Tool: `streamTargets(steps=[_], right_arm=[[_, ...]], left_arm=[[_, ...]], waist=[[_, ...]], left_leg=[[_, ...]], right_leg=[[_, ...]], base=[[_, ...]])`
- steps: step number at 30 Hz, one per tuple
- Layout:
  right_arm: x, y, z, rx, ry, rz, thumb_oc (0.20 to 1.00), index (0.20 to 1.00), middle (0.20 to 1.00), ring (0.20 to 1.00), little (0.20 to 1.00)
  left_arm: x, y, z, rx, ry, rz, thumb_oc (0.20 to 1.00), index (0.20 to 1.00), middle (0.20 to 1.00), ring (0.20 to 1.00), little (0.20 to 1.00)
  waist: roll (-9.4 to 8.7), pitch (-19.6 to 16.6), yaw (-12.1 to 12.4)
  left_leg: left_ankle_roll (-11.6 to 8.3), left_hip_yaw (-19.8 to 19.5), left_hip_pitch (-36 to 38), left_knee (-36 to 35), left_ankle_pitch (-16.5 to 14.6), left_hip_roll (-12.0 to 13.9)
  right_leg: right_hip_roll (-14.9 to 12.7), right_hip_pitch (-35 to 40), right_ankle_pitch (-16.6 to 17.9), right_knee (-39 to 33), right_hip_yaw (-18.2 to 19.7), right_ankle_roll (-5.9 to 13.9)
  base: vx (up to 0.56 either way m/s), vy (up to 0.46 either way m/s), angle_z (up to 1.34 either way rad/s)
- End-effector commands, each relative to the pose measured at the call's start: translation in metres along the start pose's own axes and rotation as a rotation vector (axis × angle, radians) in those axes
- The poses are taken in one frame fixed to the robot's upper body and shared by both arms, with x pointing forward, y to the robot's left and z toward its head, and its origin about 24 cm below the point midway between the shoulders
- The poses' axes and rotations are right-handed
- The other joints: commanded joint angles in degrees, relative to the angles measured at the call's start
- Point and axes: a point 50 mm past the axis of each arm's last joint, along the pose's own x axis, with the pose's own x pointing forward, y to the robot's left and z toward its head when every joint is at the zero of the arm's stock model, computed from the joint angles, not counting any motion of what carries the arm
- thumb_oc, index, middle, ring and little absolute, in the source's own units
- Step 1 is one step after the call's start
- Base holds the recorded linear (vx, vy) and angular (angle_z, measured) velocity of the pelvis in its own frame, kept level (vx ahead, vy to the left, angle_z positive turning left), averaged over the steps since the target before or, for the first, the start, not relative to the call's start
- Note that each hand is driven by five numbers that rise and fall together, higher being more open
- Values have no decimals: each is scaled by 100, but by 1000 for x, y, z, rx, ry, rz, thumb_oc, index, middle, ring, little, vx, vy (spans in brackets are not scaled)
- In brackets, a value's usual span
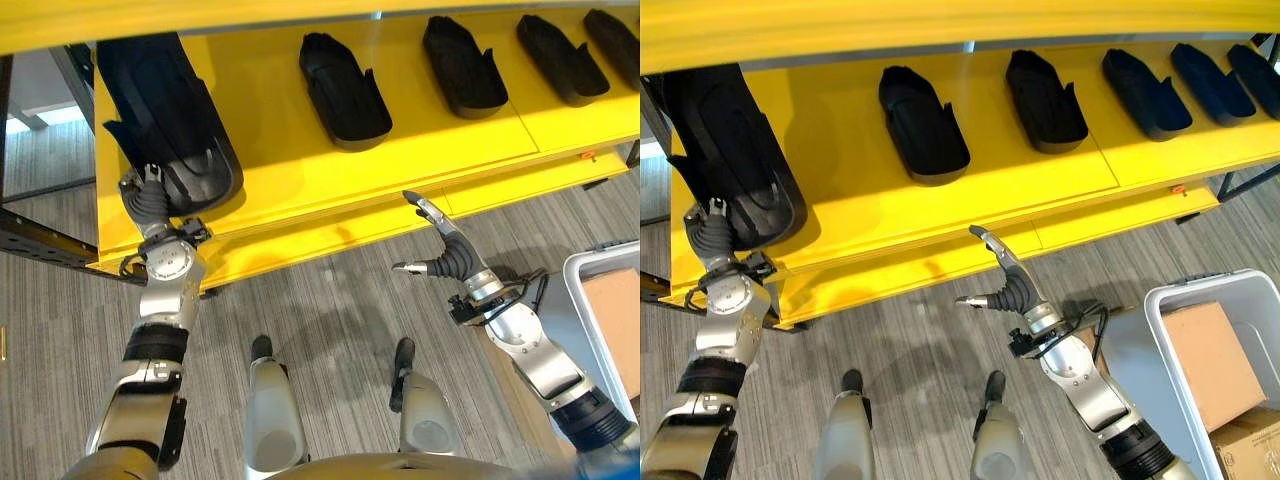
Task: Move parts from the plastic box to the shelf.
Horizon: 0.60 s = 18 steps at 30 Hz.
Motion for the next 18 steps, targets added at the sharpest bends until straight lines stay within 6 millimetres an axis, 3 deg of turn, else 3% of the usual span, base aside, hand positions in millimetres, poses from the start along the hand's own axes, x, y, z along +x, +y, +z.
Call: streamTargets(steps=[1, 9, 18], right_arm=[[-2, -3, 20, 45, -115, -28, 1000, 1000, 1000, 1000, 1000], [-6, -3, 19, 60, -111, -19, 1000, 1000, 1000, 1000, 1000], [-12, -1, 15, 67, -88, 2, 1000, 1000, 1000, 1000, 1000]], left_arm=[[24, -5, 40, -7, -152, -11, 200, 200, 200, 200, 200], [49, -6, 70, 121, -219, -21, 200, 200, 200, 200, 200], [69, -12, 99, 116, -242, -14, 200, 200, 200, 200, 200]], waist=[[-63, -391, 18], [-101, -355, -10], [-112, -312, -81]], left_leg=[[148, 88, 188, -412, 454, -88], [173, 42, -30, -388, 479, -91], [179, 41, -167, -244, 391, -75]], right_leg=[[-139, -189, -524, 1228, 363, 19], [-124, -301, -483, 1201, 288, 27], [-115, -360, -463, 1156, 321, 40]], base=[[0, 0, 0], [-10, -7, 8], [0, 0, 0]])
